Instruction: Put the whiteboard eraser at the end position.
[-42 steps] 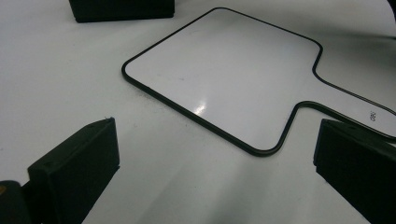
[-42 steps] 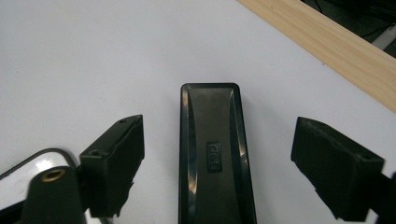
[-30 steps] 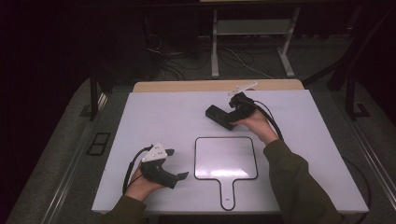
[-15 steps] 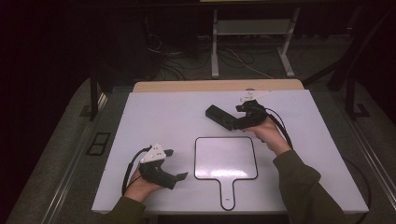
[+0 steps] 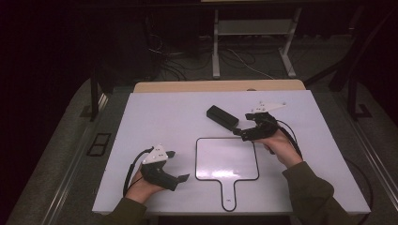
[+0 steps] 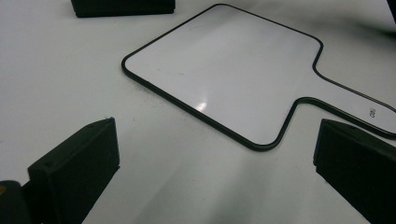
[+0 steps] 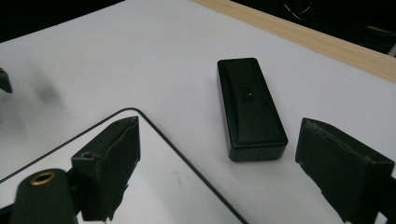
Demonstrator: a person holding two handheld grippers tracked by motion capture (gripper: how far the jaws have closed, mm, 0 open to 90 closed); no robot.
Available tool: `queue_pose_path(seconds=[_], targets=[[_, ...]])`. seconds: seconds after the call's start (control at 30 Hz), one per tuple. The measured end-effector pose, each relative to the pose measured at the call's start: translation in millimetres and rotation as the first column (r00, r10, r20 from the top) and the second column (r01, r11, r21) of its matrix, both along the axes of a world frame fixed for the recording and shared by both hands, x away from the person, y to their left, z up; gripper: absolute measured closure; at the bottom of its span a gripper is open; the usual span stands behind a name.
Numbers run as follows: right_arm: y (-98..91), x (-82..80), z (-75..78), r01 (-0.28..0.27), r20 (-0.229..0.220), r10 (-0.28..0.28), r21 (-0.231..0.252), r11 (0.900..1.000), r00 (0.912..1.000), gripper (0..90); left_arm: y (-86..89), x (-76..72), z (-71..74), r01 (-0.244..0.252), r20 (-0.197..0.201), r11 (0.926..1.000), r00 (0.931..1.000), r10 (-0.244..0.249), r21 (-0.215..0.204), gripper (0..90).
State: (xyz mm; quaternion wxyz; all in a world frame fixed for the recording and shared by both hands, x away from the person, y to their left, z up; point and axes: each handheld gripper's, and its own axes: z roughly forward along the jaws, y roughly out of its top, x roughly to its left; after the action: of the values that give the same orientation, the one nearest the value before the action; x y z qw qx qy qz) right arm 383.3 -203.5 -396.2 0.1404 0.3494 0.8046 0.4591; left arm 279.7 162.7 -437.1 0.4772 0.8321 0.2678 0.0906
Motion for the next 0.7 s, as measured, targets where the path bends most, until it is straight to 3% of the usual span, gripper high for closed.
queue_pose_path(seconds=[0.17,0.4,0.7], targets=[[-6.9,-11.5,-0.8,0.003,0.003,-0.003,0.021,0.9998,1.0000,12.4,-0.4,-0.6,0.2,0.000,0.001,1.0000,1.0000,0.000,-0.003,0.0],[-16.5,-26.4,-6.0,0.044,0.019,-0.044,0.005,0.9990,0.9989,12.4,0.6,-0.5,0.9,-0.003,0.001,1.0000,1.0000,0.003,-0.002,0.0],[-34.1,-48.4,-10.7,0.078,0.018,-0.078,0.044,0.9960,0.9968,12.4,1.0,-0.9,1.3,-0.003,0.002,1.0000,1.0000,0.003,-0.002,0.0]])
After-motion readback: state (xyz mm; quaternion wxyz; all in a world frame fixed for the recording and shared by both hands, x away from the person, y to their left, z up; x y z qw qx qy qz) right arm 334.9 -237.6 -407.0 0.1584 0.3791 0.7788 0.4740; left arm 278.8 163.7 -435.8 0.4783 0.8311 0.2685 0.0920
